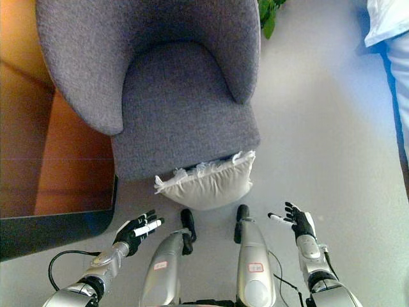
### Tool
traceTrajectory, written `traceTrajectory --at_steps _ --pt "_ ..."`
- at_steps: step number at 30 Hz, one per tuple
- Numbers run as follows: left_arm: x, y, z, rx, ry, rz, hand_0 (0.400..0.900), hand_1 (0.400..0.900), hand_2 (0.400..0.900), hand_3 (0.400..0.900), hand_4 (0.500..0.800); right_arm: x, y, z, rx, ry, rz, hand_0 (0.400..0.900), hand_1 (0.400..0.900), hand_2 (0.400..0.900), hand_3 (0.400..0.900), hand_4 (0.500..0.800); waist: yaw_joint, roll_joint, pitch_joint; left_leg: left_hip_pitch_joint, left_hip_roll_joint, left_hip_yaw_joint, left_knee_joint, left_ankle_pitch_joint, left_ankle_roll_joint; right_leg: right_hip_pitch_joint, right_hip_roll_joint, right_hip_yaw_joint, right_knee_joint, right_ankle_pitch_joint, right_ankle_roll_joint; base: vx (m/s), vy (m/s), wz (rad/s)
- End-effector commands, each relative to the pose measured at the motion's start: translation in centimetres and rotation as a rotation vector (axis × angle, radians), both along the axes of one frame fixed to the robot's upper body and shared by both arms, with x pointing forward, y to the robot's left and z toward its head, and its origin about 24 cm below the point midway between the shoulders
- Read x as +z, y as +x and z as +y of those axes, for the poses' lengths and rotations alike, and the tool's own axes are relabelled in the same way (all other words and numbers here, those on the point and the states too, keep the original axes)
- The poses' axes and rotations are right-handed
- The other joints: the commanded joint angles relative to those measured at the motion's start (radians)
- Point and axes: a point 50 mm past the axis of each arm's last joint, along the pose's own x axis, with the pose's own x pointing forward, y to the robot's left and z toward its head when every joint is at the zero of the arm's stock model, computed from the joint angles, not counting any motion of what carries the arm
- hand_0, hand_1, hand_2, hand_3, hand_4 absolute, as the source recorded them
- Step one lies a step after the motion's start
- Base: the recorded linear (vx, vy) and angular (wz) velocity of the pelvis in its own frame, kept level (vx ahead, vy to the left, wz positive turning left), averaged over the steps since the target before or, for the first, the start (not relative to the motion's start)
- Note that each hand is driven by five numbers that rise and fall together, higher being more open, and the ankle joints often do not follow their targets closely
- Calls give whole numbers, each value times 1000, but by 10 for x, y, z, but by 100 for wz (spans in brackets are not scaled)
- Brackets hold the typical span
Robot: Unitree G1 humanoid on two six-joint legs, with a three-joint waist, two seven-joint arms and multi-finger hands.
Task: Pick up the pillow and put it on the sofa.
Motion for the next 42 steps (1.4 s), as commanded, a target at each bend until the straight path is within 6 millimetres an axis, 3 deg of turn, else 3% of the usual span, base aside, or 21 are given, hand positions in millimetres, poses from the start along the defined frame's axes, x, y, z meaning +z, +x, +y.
traceTrajectory --at_steps 1,8,16,18,19,29,42 --pt "23 7 32 55 47 -128 900 900 900 900 800 24 14 -12 -2 -36 -152 900 900 900 900 800 -15 -39 -6 -109 -40 -1 195 -90 59 62 8 8 -70 0 25 -19 -40 2" --pt "44 26 39 50 90 -209 900 900 900 900 800 46 36 -14 13 -5 -240 900 900 900 900 800 -8 -42 27 -209 -52 -3 284 -130 72 -48 -9 15 15 -1 31 -20 -60 -1" --pt "59 30 50 48 112 -267 900 900 900 900 800 99 75 -20 179 -75 -388 900 900 900 900 800 16 -13 27 -357 -48 -4 329 -151 80 -241 -23 22 88 9 32 -13 -63 4" --pt "59 28 55 60 113 -257 900 900 900 900 800 109 82 -20 225 -98 -399 900 900 900 900 800 23 -5 27 -385 -50 -9 339 -149 80 -273 -27 21 105 12 31 44 -73 14" --pt "56 24 58 54 122 -239 900 900 900 900 800 117 87 -20 249 -110 -407 900 900 900 900 800 33 3 27 -400 -56 -22 370 -188 74 -293 -30 26 146 -24 40 85 -72 15" --pt "48 15 59 42 122 -189 900 900 900 900 800 183 135 -3 388 -103 -481 900 900 900 900 800 86 45 27 -516 -86 -41 436 -196 78 -423 -46 16 247 -34 22 9 -53 14" --pt "33 2 45 18 78 -163 900 900 900 900 800 223 160 26 534 -166 -484 900 900 900 900 800 122 82 27 -547 -105 -40 426 -171 69 -467 -40 8 284 -48 7 21 9 8"
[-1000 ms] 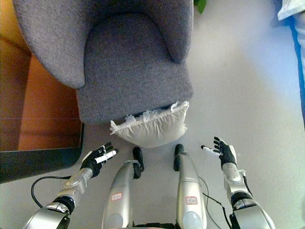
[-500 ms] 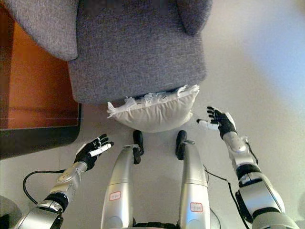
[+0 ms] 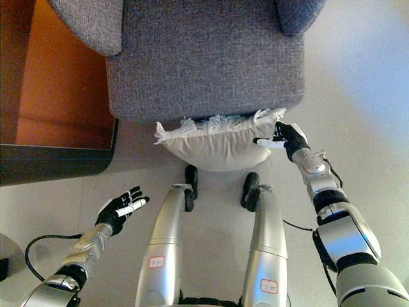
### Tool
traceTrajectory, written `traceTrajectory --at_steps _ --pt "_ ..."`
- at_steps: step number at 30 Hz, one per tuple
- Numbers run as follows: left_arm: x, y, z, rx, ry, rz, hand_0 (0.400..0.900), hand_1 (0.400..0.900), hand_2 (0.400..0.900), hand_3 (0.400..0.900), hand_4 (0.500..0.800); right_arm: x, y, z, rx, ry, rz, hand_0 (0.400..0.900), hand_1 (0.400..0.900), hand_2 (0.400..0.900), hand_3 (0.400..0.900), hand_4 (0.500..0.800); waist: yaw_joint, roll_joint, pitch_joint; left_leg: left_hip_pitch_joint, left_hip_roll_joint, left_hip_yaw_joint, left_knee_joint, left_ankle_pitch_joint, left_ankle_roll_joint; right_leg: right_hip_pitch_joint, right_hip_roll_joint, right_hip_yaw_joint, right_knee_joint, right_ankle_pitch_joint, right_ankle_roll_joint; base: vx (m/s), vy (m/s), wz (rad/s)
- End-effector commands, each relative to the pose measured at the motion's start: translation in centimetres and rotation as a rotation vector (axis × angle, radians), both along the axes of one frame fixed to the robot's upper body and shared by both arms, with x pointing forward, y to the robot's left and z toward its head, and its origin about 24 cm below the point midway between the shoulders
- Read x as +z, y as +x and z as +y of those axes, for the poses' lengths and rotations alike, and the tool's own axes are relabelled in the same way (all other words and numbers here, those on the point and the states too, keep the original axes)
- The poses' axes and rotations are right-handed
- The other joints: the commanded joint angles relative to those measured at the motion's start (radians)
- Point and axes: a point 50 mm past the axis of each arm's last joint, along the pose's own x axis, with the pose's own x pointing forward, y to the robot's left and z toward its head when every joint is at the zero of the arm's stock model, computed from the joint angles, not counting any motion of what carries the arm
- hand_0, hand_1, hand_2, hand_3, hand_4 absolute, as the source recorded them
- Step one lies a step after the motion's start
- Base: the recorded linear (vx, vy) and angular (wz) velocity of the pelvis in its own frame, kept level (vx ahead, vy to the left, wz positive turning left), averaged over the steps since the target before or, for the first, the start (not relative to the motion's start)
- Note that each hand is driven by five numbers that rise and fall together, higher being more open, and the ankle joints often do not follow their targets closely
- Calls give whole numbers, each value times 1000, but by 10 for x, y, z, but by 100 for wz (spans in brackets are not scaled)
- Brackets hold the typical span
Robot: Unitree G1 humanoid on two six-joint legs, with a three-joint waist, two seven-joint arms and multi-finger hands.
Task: Pick up the pillow and put it on the sofa.
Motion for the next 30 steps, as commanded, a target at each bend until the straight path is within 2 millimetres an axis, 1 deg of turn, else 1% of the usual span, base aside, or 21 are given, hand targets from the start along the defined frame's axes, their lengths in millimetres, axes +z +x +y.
traceTrajectory --at_steps 1,2,3,4,5,13,21,27,30 --pt "-5 -17 7 -6 18 -2 900 900 900 900 800 41 10 3 86 -45 -105 900 900 900 900 800 2 72 1 8 -57 103 33 -99 91 31 29 33 -101 33 54 8 26 6" --pt "-5 -18 6 -9 15 -5 900 900 900 900 800 45 11 4 90 -44 -107 847 847 847 847 768 4 76 1 7 -59 102 29 -96 90 28 30 33 -100 31 53 5 25 5" --pt "-5 -17 5 -9 14 -7 900 900 900 900 800 46 12 4 90 -48 -109 704 704 704 704 682 6 78 1 7 -59 102 25 -94 89 28 30 33 -100 30 52 10 27 7" --pt "-5 -17 5 -9 12 -9 900 900 900 900 800 48 12 3 92 -45 -110 580 580 580 580 608 7 80 1 9 -61 101 20 -92 88 28 31 34 -100 30 52 13 20 6" --pt "-5 -17 4 -10 11 -10 900 900 900 900 800 48 13 3 93 -47 -107 400 400 400 400 500 8 82 1 11 -62 101 16 -90 87 28 32 33 -99 29 52 14 21 6" --pt "-5 -18 1 -15 4 -18 900 900 900 900 800 49 12 -3 72 -55 -92 400 400 400 400 500 16 93 1 39 -61 105 -23 -74 82 55 36 30 -125 29 54 4 8 3" --pt "-5 -19 1 -22 5 -19 900 900 900 900 800 52 11 -10 55 -49 -99 400 400 400 400 500 19 94 1 65 -59 108 -46 -67 79 82 37 27 -151 35 58 0 0 0" --pt "-6 -19 0 -26 3 -14 900 900 900 900 800 49 10 -12 43 -59 -93 400 400 400 400 500 17 90 1 96 -57 111 -69 -62 77 118 41 27 -184 36 59 0 0 0" --pt "-6 -19 -2 -29 7 -9 900 900 900 900 800 45 9 -11 32 -71 -93 400 400 400 400 500 17 84 1 131 -55 112 -106 -51 73 155 47 26 -223 44 63 -16 9 -3"
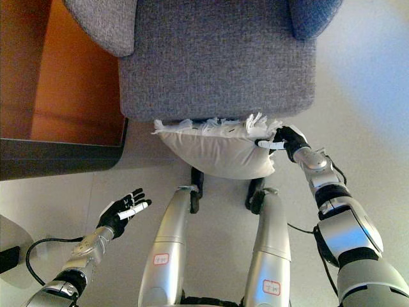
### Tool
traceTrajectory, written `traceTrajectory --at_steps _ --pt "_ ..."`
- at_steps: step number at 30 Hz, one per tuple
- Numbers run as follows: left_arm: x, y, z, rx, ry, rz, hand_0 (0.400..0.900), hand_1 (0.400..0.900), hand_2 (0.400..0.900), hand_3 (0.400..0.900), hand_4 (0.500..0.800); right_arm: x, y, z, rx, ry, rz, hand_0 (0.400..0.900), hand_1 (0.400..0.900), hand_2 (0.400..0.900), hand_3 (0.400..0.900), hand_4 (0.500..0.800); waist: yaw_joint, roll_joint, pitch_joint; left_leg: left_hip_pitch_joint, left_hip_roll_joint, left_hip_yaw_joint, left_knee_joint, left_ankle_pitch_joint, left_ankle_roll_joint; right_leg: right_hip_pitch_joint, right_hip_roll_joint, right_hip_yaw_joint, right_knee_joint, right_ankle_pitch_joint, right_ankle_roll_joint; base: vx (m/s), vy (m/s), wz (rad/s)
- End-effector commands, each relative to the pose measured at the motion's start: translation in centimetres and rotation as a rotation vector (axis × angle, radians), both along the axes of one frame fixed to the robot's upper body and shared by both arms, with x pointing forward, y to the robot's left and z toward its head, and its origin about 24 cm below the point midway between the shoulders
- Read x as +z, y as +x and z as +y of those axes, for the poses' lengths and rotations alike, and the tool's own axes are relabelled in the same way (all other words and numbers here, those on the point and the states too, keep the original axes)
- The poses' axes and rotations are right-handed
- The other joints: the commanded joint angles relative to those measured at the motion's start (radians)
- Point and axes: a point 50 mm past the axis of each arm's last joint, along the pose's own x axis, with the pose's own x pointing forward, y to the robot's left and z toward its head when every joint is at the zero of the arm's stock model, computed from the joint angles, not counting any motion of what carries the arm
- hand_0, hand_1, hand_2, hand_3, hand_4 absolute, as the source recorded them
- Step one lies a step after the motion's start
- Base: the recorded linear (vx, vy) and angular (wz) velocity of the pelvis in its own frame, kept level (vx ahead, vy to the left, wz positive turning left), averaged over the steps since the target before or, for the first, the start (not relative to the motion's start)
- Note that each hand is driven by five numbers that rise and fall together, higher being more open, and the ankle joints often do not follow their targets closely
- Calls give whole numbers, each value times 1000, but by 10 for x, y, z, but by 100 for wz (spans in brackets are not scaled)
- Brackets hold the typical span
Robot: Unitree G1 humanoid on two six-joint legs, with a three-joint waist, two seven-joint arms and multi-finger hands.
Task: Pick up the pillow and put it on the sofa.
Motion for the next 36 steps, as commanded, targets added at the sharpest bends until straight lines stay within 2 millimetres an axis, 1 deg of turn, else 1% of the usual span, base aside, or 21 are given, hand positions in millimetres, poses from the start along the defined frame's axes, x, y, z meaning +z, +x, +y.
traceTrajectory --at_steps 1,2,3,8,11,12,17,20,22,23,25,27,28,30,31,36 --pt "-6 -17 3 4 13 13 900 900 900 900 800 45 8 -5 23 -35 -178 400 400 400 400 500 -9 62 1 78 -34 114 -29 -77 69 115 63 36 -194 49 55 -33 17 -7" --pt "-7 -17 4 5 15 15 900 900 900 900 800 44 8 -4 22 -36 -180 400 400 400 400 500 -9 58 1 92 -33 114 -41 -74 68 132 64 35 -208 51 57 -128 22 -8" --pt "-5 -15 4 8 18 11 900 900 900 900 800 45 9 -2 18 -42 -189 400 400 400 400 500 -9 53 1 98 -29 120 -81 -29 74 142 64 25 -253 93 50 -135 23 -8" --pt "-9 -17 3 14 37 50 900 900 900 900 800 33 5 4 16 -80 -185 400 400 400 400 500 -17 23 1 241 -29 118 -196 -6 63 286 61 14 -381 117 68 -65 49 -9" --pt "-15 -22 5 21 50 93 900 900 900 900 800 27 4 9 22 -124 -168 400 400 400 400 500 -22 3 1 340 -34 120 -266 8 62 391 51 -1 -462 134 82 -24 87 -14" --pt "-17 -25 6 22 55 114 900 900 900 900 800 23 2 10 29 -133 -162 400 400 400 400 500 -23 -5 -12 372 -33 125 -294 13 62 424 47 -8 -496 143 89 22 83 -13" --pt "-35 -52 13 58 79 248 900 900 900 900 800 4 -12 20 92 -200 -109 400 400 400 400 500 -32 -59 -110 548 -28 155 -448 36 59 603 36 -34 -661 180 128 106 94 -21" --pt "-46 -70 16 77 87 324 900 900 900 900 800 -3 -22 28 152 -252 -82 400 400 400 400 500 -42 -90 -170 644 -20 173 -526 49 56 700 28 -43 -738 200 153 135 75 -26" --pt "-54 -87 19 103 83 389 900 900 900 900 800 -2 -31 37 229 -293 -71 400 400 400 400 500 -52 -119 -228 728 -13 199 -592 55 56 784 17 -49 -811 226 179 180 72 -37" --pt "-56 -91 19 112 81 411 900 900 900 900 800 -1 -33 39 250 -314 -69 400 400 400 400 500 -55 -127 -246 755 -9 206 -610 56 55 810 12 -54 -828 232 187 168 47 -35" --pt "-61 -102 22 132 83 469 900 900 900 900 800 11 -37 47 319 -333 -84 400 400 400 400 500 -67 -149 -298 819 4 228 -650 57 54 864 9 -57 -864 248 205 150 31 -31" --pt "-62 -106 23 138 81 493 900 900 900 900 800 26 -37 51 365 -372 -124 400 400 400 400 500 -71 -160 -324 849 11 236 -665 56 55 886 8 -60 -871 251 211 80 28 -23" --pt "-64 -108 25 146 81 520 900 900 900 900 800 42 -35 55 399 -393 -152 400 400 400 400 500 -77 -167 -356 876 19 247 -671 53 57 907 11 -58 -878 253 214 69 27 -19" --pt "-65 -108 25 152 86 541 900 900 900 900 800 64 -32 60 432 -417 -194 400 400 400 400 500 -81 -177 -388 896 28 252 -668 46 58 926 14 -54 -880 250 214 64 23 -14" --pt "-66 -108 24 160 86 550 900 900 900 900 800 80 -30 63 458 -435 -231 400 400 400 400 500 -83 -182 -410 913 34 255 -670 42 57 939 15 -52 -881 247 214 58 29 -12" --pt "-70 -109 17 167 73 577 900 900 900 900 800 155 -20 80 509 -525 -382 400 400 400 400 500 -81 -197 -469 969 52 266 -677 30 48 987 -2 -61 -900 252 225 51 35 -9"
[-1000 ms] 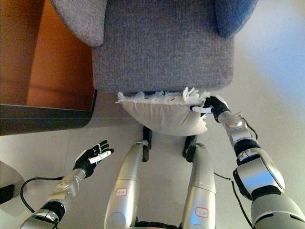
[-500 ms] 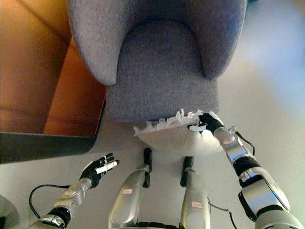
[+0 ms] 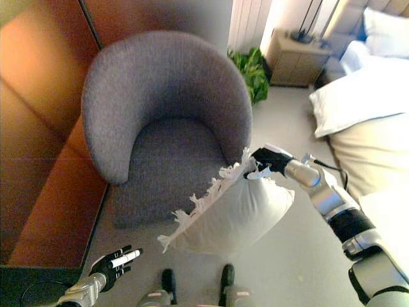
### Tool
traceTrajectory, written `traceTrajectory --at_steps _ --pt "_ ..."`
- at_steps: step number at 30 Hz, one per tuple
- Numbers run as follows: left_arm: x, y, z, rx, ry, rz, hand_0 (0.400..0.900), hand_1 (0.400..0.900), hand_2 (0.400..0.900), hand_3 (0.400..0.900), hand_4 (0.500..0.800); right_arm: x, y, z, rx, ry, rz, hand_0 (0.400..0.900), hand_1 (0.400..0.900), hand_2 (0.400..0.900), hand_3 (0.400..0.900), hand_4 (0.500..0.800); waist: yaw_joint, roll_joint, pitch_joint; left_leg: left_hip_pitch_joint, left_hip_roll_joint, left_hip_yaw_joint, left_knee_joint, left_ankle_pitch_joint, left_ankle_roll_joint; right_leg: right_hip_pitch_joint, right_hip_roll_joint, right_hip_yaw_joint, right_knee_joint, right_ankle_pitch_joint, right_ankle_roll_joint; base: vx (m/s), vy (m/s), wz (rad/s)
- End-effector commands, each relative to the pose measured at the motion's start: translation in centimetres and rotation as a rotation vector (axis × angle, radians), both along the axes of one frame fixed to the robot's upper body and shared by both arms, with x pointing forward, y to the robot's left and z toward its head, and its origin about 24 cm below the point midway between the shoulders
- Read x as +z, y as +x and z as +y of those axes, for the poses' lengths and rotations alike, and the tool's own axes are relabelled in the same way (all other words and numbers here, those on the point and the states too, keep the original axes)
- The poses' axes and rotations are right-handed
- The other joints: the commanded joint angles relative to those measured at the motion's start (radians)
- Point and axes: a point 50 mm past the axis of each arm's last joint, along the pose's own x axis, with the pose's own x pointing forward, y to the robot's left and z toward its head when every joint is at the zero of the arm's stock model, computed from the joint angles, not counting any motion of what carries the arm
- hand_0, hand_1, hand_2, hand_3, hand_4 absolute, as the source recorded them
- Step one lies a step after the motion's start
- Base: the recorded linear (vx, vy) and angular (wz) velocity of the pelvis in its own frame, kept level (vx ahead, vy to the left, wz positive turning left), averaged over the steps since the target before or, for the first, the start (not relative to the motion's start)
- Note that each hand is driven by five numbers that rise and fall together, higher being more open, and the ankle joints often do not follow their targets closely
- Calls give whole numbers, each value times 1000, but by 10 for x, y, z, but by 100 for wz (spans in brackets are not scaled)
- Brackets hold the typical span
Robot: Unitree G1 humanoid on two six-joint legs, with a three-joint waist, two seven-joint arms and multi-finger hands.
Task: Pick up the pillow and put it on the sofa.
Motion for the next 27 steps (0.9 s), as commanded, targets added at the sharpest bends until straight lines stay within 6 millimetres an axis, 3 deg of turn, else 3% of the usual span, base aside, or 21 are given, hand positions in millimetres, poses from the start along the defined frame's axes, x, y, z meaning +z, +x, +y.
traceTrajectory --at_steps 1,5,10,15,21,22,23,27 --pt "-5 -19 10 -34 72 98 900 900 900 900 800 138 13 42 211 65 -404 400 400 400 400 500 8 -18 -136 -19 37 3 107 -97 -22 3 -101 -37 93 -81 99 37 27 -5" --pt "-6 -21 10 -20 78 118 900 900 900 900 800 169 11 59 276 29 -478 400 400 400 400 500 15 -22 -165 -8 39 6 86 -87 -29 16 -99 -50 82 -77 100 24 25 -5" --pt "-8 -26 12 15 73 141 900 900 900 900 800 194 15 76 280 44 -535 400 400 400 400 500 34 -27 -179 -2 39 2 63 -73 -37 33 -105 -74 57 -68 103 15 10 4" --pt "-8 -30 15 48 60 140 900 900 900 900 800 198 27 69 214 114 -508 400 400 400 400 500 58 -36 -182 -4 38 -9 51 -65 -42 46 -106 -95 40 -65 104 34 6 16" --pt "-10 -38 13 57 48 142 900 900 900 900 800 175 55 42 38 101 -444 400 400 400 400 500 117 -47 -177 -11 36 -44 31 -55 -46 64 -108 -124 5 -51 106 52 -27 25" --pt "-11 -40 13 51 45 144 900 900 900 900 800 171 59 32 -11 94 -437 627 627 627 627 636 130 -49 -177 -10 36 -48 25 -53 -46 70 -108 -130 -5 -46 107 82 -54 26" --pt "-11 -41 13 49 44 145 900 900 900 900 800 171 61 29 -28 99 -433 900 900 900 900 800 134 -48 -177 -9 36 -50 23 -52 -46 72 -108 -133 -9 -44 108 71 -55 31" --pt "-12 -44 12 24 38 135 900 900 900 900 800 166 67 -5 -199 102 -404 900 900 900 900 800 169 -40 -173 -26 43 -67 12 -42 -53 77 -105 -153 -26 -39 108 3 -39 34"
